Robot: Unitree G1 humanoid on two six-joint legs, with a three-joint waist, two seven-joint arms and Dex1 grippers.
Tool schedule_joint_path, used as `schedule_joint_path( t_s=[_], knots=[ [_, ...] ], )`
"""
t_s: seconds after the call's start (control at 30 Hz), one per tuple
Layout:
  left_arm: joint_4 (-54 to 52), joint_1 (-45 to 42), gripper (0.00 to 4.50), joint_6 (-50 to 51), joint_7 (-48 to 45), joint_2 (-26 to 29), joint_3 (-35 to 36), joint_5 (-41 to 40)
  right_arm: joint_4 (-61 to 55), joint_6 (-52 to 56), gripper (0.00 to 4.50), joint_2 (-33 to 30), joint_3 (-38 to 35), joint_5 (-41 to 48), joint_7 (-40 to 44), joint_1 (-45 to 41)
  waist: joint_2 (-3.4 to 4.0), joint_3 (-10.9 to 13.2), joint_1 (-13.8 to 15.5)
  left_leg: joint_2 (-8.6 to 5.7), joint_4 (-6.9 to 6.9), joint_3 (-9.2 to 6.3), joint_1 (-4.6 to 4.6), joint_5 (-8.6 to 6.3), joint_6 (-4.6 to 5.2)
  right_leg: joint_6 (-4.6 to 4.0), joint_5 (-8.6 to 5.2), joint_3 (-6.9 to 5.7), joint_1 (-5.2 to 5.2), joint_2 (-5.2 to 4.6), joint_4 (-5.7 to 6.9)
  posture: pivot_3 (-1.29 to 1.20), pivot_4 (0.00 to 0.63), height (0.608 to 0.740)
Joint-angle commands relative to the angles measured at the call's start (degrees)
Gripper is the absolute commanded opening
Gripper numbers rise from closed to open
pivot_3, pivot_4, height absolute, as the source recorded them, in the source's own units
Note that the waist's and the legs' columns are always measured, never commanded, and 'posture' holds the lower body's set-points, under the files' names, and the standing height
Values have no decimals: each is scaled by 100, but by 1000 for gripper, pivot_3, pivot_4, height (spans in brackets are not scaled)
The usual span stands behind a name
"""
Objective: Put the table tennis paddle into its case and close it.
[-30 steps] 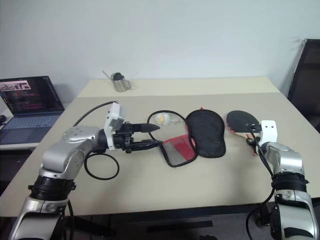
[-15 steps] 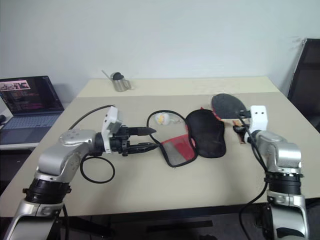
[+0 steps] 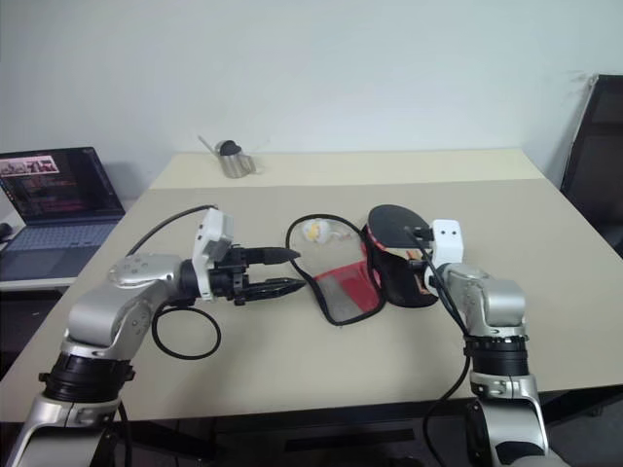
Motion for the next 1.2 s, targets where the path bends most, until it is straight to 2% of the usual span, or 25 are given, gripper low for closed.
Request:
schedule_joint_path(
  t_s=[0.03,0.33,0.8,1.03,1.07,1.2],
  knots=[
    [-191,-40,3210,-81,19,56,144,-34,-3,-383,1090,75,60,-102,-65,-228,0,0,0,0,0,0,0,0,0,0,0,0,0,0,0,0,150,740],
    [-230,-7,3210,-89,34,60,149,-39,597,-923,1090,56,246,-448,-140,-294,1,1,-16,-1,-1,2,0,0,-1,0,0,1,-3,0,1,0,150,740],
    [-222,-16,3210,-100,60,16,127,-37,761,-1080,1090,120,378,-752,-258,-271,1,1,-15,-1,0,2,-1,0,-1,0,0,2,-4,1,2,0,150,740],
    [-248,6,3210,-90,72,28,136,-37,700,-915,1090,349,404,-708,-253,-318,1,1,-21,-1,0,3,0,0,-1,0,0,3,-4,1,2,0,150,740],
    [-249,9,3210,-89,78,26,137,-36,672,-909,1440,394,372,-687,-266,-332,1,1,-25,-1,0,3,0,0,-1,0,0,3,-4,1,2,0,150,740],
    [-248,27,3210,-99,98,21,139,-25,562,-818,1440,485,314,-679,-292,-373,2,1,-36,-1,-1,3,1,0,-1,-1,0,5,-6,4,4,0,150,740]
  ],
)
